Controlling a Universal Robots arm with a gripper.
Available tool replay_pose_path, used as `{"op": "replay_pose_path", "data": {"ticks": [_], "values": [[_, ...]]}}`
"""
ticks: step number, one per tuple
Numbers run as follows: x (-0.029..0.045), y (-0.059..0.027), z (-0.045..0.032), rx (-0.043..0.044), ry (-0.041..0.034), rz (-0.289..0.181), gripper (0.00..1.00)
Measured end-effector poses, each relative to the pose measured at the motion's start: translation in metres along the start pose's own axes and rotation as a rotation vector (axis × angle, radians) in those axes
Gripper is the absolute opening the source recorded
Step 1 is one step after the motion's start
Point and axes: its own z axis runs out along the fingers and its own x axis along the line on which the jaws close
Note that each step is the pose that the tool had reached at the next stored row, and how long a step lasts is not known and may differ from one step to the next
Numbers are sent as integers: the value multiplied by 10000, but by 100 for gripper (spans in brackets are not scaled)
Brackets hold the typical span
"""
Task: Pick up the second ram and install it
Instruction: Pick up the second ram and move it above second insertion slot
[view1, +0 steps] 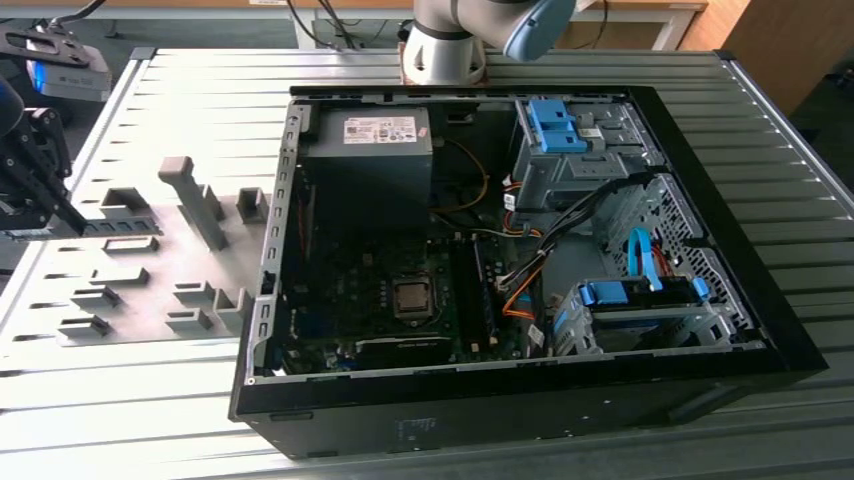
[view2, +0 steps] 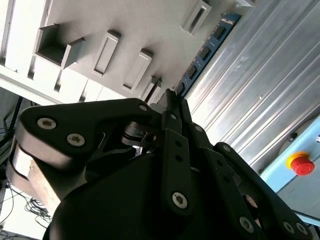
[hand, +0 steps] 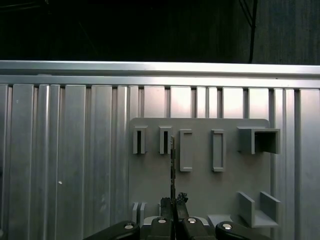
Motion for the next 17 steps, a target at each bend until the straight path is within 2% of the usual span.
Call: {"op": "replay_pose_path", "data": {"ticks": [17], "values": [[-7, 2, -146, 0, 0, 1, 14]]}}
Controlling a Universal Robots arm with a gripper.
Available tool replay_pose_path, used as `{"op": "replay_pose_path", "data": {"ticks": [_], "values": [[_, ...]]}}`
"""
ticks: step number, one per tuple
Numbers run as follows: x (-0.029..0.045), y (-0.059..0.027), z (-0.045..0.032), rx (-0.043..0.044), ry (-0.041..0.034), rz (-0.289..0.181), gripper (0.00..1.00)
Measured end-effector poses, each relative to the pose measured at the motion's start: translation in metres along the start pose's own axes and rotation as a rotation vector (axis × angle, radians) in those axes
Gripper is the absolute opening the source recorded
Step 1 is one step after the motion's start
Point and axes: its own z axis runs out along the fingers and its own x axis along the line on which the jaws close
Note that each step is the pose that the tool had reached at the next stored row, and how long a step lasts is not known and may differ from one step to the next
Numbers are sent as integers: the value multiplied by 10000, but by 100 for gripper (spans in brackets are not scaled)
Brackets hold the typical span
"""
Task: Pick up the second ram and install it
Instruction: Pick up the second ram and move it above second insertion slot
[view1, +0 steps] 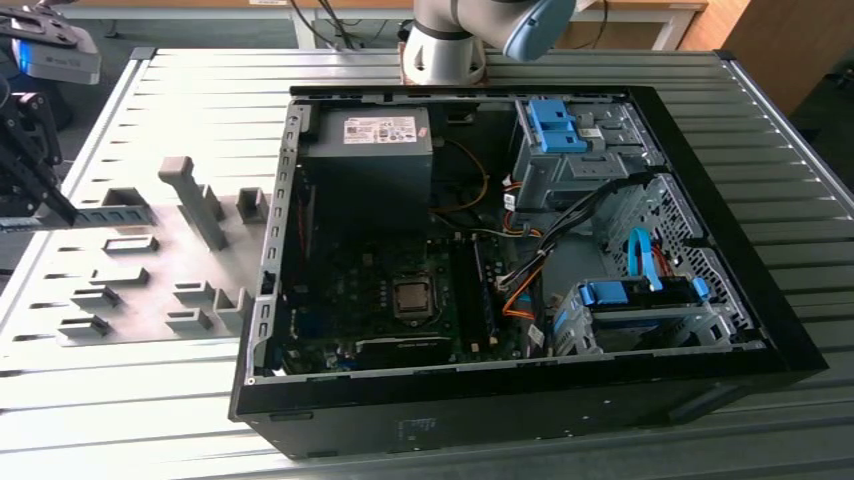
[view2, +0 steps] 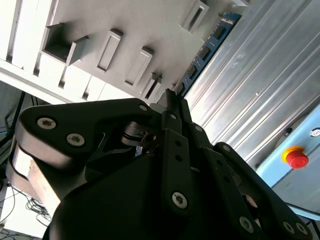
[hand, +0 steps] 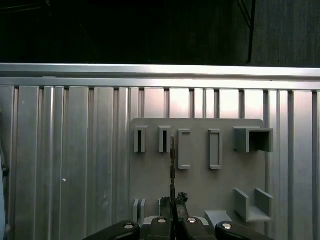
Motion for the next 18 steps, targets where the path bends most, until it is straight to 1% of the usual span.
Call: {"op": "replay_pose_path", "data": {"ticks": [18], "values": [[-10, 2, -166, 0, 0, 5, 14]]}}
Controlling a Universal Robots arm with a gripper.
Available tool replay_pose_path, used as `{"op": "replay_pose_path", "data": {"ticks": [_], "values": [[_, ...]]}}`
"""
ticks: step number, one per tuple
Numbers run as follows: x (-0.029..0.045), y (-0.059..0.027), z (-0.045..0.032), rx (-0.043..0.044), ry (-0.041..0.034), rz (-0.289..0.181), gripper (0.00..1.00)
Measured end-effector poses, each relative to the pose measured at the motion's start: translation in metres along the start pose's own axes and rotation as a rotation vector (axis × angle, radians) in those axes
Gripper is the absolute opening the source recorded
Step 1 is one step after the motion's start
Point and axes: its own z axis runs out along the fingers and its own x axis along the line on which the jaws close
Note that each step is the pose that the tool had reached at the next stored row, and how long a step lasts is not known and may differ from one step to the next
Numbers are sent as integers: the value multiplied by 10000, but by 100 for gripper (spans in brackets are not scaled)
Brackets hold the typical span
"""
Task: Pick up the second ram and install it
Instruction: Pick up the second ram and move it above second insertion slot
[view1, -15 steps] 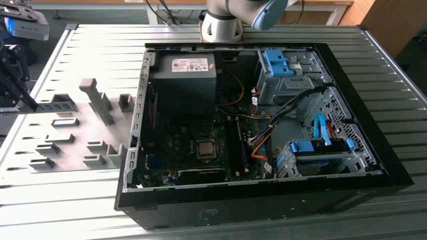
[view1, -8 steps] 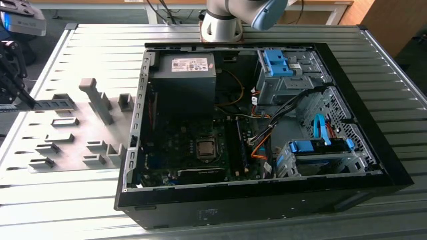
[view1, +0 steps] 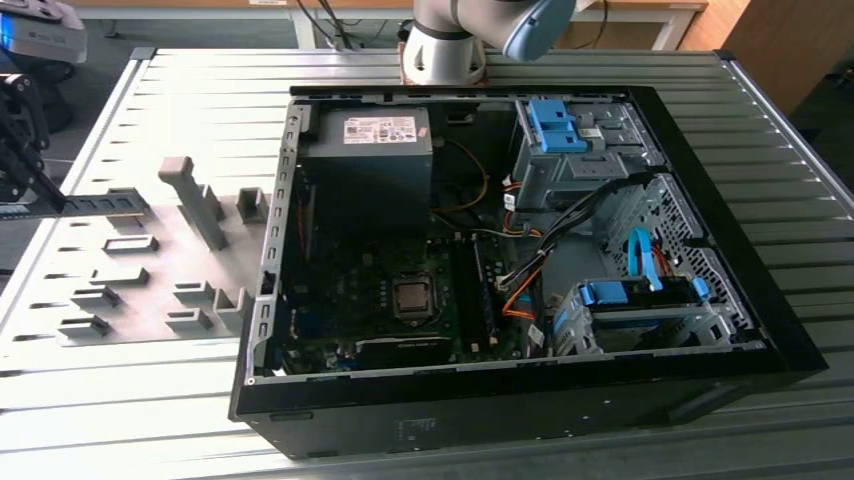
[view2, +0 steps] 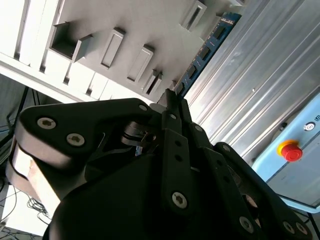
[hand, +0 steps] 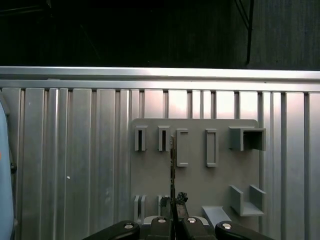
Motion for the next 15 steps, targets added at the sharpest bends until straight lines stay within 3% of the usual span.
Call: {"op": "replay_pose_path", "data": {"ticks": [15], "values": [[-8, 2, -109, 0, 0, 4, 14]]}}
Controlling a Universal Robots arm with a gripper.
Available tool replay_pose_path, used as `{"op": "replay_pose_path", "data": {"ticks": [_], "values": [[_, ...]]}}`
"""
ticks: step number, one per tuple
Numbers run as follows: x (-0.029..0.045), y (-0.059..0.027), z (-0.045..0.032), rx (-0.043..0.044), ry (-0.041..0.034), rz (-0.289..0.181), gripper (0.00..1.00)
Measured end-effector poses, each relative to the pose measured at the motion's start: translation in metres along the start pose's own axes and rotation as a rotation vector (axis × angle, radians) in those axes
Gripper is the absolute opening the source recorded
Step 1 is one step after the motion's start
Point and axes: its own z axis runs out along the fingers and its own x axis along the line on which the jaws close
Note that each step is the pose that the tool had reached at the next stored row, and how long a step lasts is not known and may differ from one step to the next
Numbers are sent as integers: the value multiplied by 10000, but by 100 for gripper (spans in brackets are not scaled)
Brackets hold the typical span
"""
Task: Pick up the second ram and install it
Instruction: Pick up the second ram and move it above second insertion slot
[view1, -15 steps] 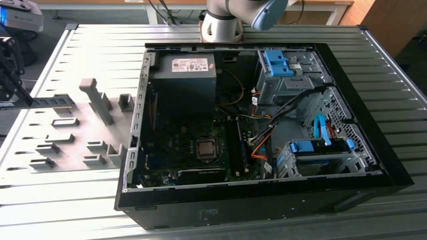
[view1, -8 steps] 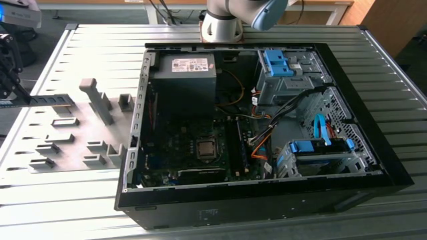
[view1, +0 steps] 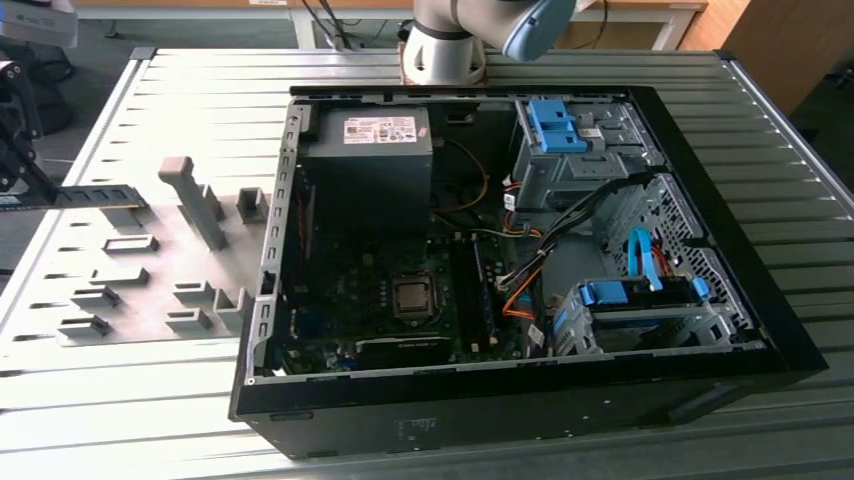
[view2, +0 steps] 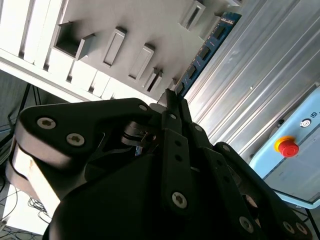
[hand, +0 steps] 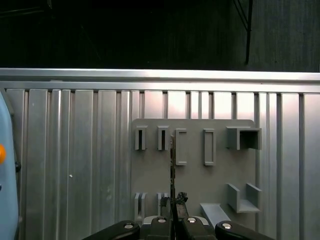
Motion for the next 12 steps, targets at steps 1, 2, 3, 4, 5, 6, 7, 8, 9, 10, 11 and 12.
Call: {"op": "replay_pose_path", "data": {"ticks": [1, 2, 3, 4, 5, 6, 7, 8, 9, 10, 11, 12], "values": [[-1, 0, -7, 0, 0, 0, 14], [-1, 0, -13, 0, 0, 0, 14], [-2, 0, -20, 0, 1, 1, 14], [-2, 0, -26, 0, 0, 1, 14], [-3, 0, -33, 0, 0, 1, 14], [-3, 1, -40, 0, 0, 1, 14], [-4, 1, -47, 0, 0, 1, 14], [-4, 1, -54, 1, -1, 2, 14], [-5, 1, -62, 0, 0, 2, 14], [-5, 1, -70, 0, 0, 2, 14], [-6, 1, -77, 0, 0, 2, 14], [-6, 1, -85, 0, 0, 2, 14]]}}
